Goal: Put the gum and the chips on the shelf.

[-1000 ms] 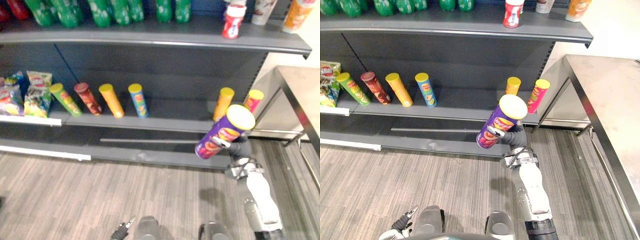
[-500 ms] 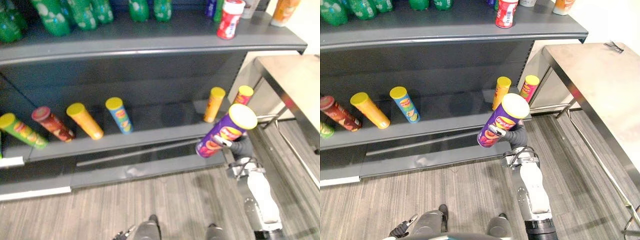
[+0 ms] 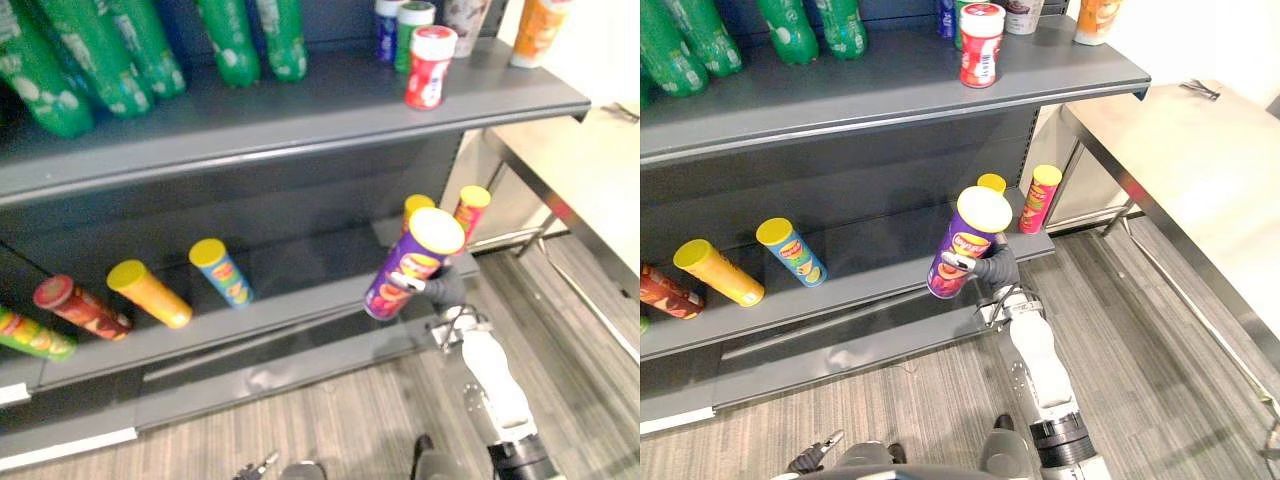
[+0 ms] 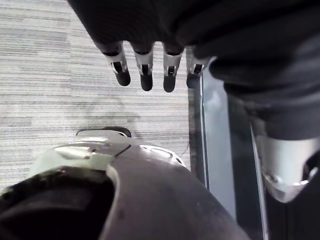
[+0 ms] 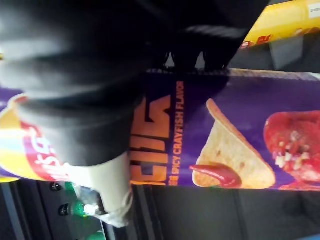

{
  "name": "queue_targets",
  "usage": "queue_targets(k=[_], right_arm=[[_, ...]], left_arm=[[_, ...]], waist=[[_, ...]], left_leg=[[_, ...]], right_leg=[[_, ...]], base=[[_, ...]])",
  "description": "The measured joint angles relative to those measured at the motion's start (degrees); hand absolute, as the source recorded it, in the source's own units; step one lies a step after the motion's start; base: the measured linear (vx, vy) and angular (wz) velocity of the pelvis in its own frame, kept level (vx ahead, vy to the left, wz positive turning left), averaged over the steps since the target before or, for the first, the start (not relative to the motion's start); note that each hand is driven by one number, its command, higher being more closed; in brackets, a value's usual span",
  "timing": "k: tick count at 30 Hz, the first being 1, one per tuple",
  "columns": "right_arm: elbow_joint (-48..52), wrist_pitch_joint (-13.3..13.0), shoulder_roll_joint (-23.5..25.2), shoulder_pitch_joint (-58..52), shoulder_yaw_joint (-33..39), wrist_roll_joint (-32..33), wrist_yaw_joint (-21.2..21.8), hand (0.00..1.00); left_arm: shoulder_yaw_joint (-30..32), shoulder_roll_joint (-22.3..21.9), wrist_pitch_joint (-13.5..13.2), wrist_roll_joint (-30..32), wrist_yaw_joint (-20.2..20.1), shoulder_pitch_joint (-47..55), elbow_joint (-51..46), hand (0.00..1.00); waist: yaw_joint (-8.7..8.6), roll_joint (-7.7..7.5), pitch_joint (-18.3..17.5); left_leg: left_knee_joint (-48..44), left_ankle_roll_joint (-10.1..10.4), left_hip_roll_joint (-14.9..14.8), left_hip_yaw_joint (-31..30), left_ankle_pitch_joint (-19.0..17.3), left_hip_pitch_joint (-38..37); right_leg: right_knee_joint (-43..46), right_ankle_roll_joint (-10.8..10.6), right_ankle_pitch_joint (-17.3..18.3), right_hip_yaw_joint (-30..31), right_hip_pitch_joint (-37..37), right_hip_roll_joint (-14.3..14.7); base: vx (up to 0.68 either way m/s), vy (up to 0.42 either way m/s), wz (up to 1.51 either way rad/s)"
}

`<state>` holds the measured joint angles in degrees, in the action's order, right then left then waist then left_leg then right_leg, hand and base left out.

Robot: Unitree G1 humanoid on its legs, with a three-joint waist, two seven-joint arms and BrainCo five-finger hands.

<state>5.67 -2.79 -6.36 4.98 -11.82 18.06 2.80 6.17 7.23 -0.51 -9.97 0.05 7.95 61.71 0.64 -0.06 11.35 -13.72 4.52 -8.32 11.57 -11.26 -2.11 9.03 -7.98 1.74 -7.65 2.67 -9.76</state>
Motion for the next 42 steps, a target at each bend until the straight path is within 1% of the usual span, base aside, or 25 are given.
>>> queue_targets(k=[2, 5, 8, 10, 14, 16, 20, 22, 23, 33, 37, 40, 42], right_arm=[[0.2, 0.0, 0.2, 0.0, 0.0, 0.1, 0.1, 1.0], [0.3, 0.0, 0.2, -0.1, -0.2, 0.6, 0.3, 1.0], [0.3, 0.0, 0.2, -0.1, -0.6, 1.0, 0.4, 1.0], [0.3, 0.0, 0.3, -0.3, -0.5, 1.0, 0.8, 1.0], [0.3, 0.0, 0.6, -1.7, -0.5, 1.0, 1.5, 1.0], [0.3, 0.1, 0.6, -3.8, -1.0, 1.0, 1.5, 1.0], [0.1, 0.4, 0.6, -5.3, -2.8, 1.0, 2.2, 1.0], [-0.1, 1.0, 0.6, -5.4, -2.8, 1.0, 2.5, 1.0], [-2.1, 1.0, 0.5, -7.4, -4.5, 2.4, 3.7, 1.0], [-2.1, 1.0, 0.6, -7.4, -3.7, 2.2, 3.4, 1.0], [-2.1, 1.0, 0.6, -7.4, -0.9, 1.9, 1.5, 1.0], [-2.5, 1.0, 0.6, -7.4, 1.2, -1.6, 0.4, 1.0], [-4.3, 1.0, 0.6, -7.0, 2.0, -2.5, -0.5, 1.0]], left_arm=[[0.5, 0.1, 0.0, 0.0, 0.0, 0.1, -0.1, 0.0], [1.0, 0.2, 0.3, 0.1, 0.1, 0.1, -0.1, 0.0], [1.1, 0.2, 0.7, 0.1, 0.3, 0.1, -0.1, 0.0], [1.1, 0.2, 0.7, 0.6, 0.5, 0.1, -0.1, 0.0], [1.8, 0.2, 0.8, 2.4, 1.0, 0.1, -0.1, 0.0], [2.7, -0.1, 1.0, 3.2, 1.3, 0.2, -0.2, 0.0], [2.7, -0.1, 1.1, 4.2, 1.5, 0.3, -0.1, 0.0], [2.6, -0.2, 1.1, 4.2, 1.8, 0.3, -0.1, 0.0], [2.6, -0.7, 1.1, 4.7, 2.0, 0.5, -0.1, 0.0], [2.9, -0.8, 1.1, 5.1, 2.0, 0.6, -0.1, 0.0], [3.4, -0.9, 1.1, 6.3, 2.0, 0.9, -0.1, 0.0], [4.6, -0.9, 1.2, 6.7, 2.0, 1.0, -0.1, 0.0], [5.0, -0.9, 1.2, 6.7, 2.0, 1.0, -0.1, 0.0]], waist=[[0.55, -0.38, -0.2], [1.07, -0.99, -0.5], [1.17, -1.04, -0.6], [1.12, -1.11, -0.6], [1.08, -1.33, -0.9], [1.09, -1.49, -1.1], [1.09, -1.38, -1.9], [1.06, -1.24, -2.0], [1.12, -0.54, -3.1], [1.14, -0.56, -3.1], [1.21, -0.63, -3.2], [1.17, -0.7, -3.3], [1.19, -0.7, -3.3]], left_leg=[[1.9, 1.7, -1.5, -1.4, 0.9, -0.2], [4.7, 3.1, -2.6, -2.8, 2.7, -0.2], [7.2, 3.5, -2.7, -3.1, 4.3, -0.6], [7.8, 3.5, -2.7, -3.0, 5.0, -1.1], [8.5, 3.5, -2.5, -3.0, 5.0, -1.4], [9.8, 3.5, -2.1, -3.0, 5.3, -2.7], [10.8, 3.3, -1.5, -2.9, 5.6, -3.1], [11.0, 3.3, -1.0, -2.8, 5.6, -3.3], [12.7, 3.0, -0.5, -2.6, 5.9, -4.9], [13.1, 2.9, -0.4, -2.8, 6.1, -5.1], [14.7, 2.9, -0.1, -2.9, 6.9, -6.1], [15.8, 2.7, 0.2, -3.3, 7.9, -6.1], [16.6, 2.7, 0.3, -4.4, 8.5, -6.0]], right_leg=[[-1.1, 1.2, 0.5, -1.6, -1.0, 2.0], [-2.0, 2.0, 0.6, -2.9, -1.0, 3.3], [-2.4, 2.7, 0.2, -3.7, -1.0, 3.8], [-2.9, 2.9, 0.0, -3.6, -1.0, 3.9], [-3.7, 2.7, -0.4, -3.8, -1.7, 3.8], [-5.8, 2.4, -1.0, -4.3, -3.5, 3.7], [-8.9, 2.0, -2.6, -4.4, -4.4, 3.6], [-10.2, 1.7, -3.2, -4.4, -5.2, 3.5], [-15.0, 1.7, -5.7, -4.2, -8.1, 3.7], [-15.0, 1.7, -5.7, -4.5, -8.4, 3.7], [-15.0, 1.7, -5.7, -5.2, -9.1, 3.5], [-15.0, 1.7, -5.7, -6.2, -9.0, 3.2], [-15.0, 1.6, -5.7, -6.9, -8.9, 3.1]], base=[[-0.03, -0.168, 0.22], [-0.03, -0.141, 0.19], [0.02, -0.068, 0.13], [0.05, -0.013, -0.01], [0.04, 0.004, 0.01], [0.05, 0.017, 0.08], [0.05, 0.023, 0.0], [0.02, 0.01, 0.01], [0.0, 0.0, 0.0], [0.0, 0.0, 0.0], [-0.01, 0.004, 0.05], [-0.02, 0.003, 0.13], [-0.03, -0.005, 0.21]])
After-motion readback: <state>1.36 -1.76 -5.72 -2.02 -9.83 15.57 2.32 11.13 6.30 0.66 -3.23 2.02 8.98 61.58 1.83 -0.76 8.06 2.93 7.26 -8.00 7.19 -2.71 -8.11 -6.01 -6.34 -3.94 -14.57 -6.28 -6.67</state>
